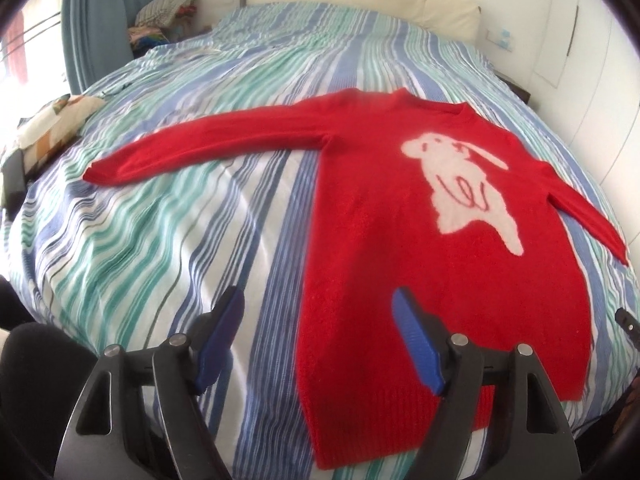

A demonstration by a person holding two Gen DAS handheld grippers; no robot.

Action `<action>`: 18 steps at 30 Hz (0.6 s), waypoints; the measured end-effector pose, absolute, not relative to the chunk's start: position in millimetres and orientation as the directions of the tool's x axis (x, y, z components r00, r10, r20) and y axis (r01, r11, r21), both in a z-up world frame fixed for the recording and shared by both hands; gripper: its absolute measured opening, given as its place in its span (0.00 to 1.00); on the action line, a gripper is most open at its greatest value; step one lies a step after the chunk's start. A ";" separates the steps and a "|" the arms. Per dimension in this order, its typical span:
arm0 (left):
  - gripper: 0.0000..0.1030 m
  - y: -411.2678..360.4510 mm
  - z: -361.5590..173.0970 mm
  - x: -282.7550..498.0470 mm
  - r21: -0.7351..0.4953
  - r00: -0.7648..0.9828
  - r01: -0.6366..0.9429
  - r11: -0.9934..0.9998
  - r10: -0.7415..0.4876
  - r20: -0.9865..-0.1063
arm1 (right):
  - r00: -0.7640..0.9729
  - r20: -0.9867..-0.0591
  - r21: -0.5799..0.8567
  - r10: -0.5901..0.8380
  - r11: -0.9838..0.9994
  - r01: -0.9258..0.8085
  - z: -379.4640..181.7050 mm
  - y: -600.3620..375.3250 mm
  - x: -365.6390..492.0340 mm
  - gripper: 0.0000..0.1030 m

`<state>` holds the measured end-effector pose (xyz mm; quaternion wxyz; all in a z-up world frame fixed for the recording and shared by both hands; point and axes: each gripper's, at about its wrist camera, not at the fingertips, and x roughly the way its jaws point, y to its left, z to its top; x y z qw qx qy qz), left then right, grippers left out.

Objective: Fold small clothes

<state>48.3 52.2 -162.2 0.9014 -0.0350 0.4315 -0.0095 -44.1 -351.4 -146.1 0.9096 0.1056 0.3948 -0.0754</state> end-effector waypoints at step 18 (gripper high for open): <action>0.78 53.3 -162.1 48.1 -0.060 0.638 -0.031 0.998 -0.026 -0.770 | 0.684 -0.728 0.153 -0.054 0.959 0.239 -146.0 -355.3 -47.3 0.63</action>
